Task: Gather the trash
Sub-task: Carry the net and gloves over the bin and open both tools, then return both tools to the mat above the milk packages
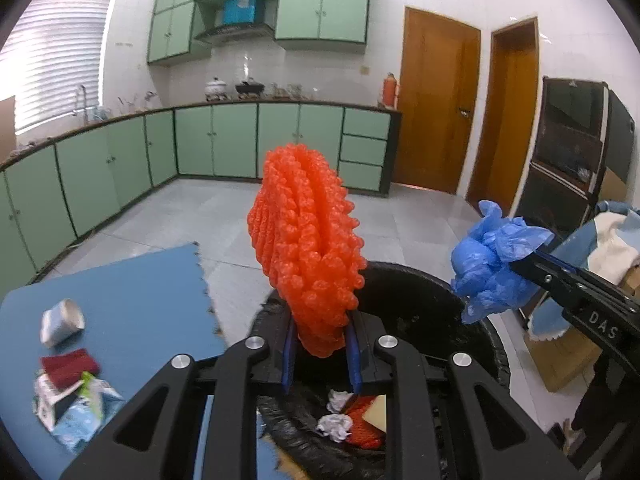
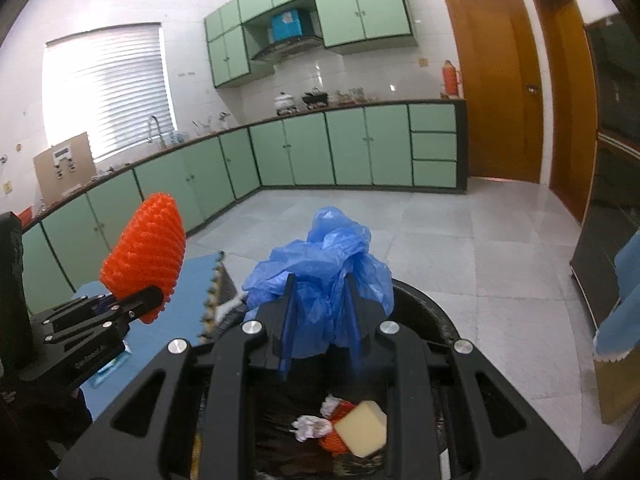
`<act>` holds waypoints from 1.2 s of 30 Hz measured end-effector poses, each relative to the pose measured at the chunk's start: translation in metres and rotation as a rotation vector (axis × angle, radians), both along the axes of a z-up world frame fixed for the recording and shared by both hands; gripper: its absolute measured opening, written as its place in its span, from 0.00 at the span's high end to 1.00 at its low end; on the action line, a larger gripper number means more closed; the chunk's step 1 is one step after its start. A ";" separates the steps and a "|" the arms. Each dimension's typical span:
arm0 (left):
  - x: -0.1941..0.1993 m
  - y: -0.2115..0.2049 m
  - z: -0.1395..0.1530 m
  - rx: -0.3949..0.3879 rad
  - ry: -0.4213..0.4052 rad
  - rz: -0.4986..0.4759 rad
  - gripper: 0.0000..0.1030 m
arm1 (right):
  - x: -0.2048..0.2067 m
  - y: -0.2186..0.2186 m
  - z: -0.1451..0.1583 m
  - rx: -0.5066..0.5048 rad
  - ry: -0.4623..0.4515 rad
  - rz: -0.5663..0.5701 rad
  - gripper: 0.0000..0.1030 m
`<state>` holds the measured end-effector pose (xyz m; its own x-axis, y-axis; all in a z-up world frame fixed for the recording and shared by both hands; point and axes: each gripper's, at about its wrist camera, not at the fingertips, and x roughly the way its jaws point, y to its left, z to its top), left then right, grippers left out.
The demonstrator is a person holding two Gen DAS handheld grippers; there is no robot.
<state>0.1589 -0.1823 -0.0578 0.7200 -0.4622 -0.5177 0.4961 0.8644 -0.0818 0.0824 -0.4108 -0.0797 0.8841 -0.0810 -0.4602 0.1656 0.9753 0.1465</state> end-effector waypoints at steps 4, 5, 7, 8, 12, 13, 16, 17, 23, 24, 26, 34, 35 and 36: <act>0.012 -0.023 -0.017 0.023 0.032 -0.034 0.80 | 0.011 -0.015 -0.020 0.004 0.044 -0.020 0.80; 0.014 -0.027 -0.021 0.029 0.039 -0.040 0.80 | 0.014 -0.019 -0.027 0.004 0.056 -0.024 0.80; 0.021 -0.037 -0.031 0.042 0.057 -0.048 0.80 | 0.023 -0.023 -0.036 0.003 0.075 -0.028 0.80; 0.023 -0.041 -0.034 0.047 0.063 -0.051 0.80 | 0.028 -0.023 -0.040 0.005 0.085 -0.029 0.80; 0.033 -0.054 -0.049 0.065 0.095 -0.063 0.80 | 0.039 -0.029 -0.059 0.016 0.121 -0.021 0.79; 0.034 -0.057 -0.052 0.063 0.105 -0.072 0.80 | 0.042 -0.030 -0.060 0.019 0.125 -0.018 0.78; 0.038 -0.062 -0.059 0.067 0.123 -0.077 0.78 | 0.047 -0.032 -0.065 0.024 0.138 -0.017 0.73; 0.040 -0.063 -0.060 0.068 0.128 -0.079 0.76 | 0.047 -0.032 -0.066 0.025 0.142 -0.017 0.72; 0.042 -0.059 -0.056 0.056 0.137 -0.076 0.50 | 0.038 -0.028 -0.070 0.011 0.159 -0.030 0.39; 0.041 -0.057 -0.056 0.054 0.137 -0.073 0.50 | 0.037 -0.027 -0.069 0.014 0.162 -0.033 0.38; 0.041 -0.051 -0.052 0.049 0.139 -0.066 0.48 | 0.032 -0.026 -0.067 0.023 0.163 -0.048 0.28; 0.020 -0.004 -0.022 0.022 0.060 0.000 0.30 | 0.008 -0.007 -0.038 0.030 0.104 -0.093 0.08; 0.017 0.004 -0.017 0.019 0.051 0.012 0.27 | 0.006 -0.003 -0.035 0.034 0.095 -0.093 0.08; 0.012 0.015 -0.013 0.011 0.044 0.027 0.26 | 0.003 0.004 -0.029 0.041 0.084 -0.088 0.07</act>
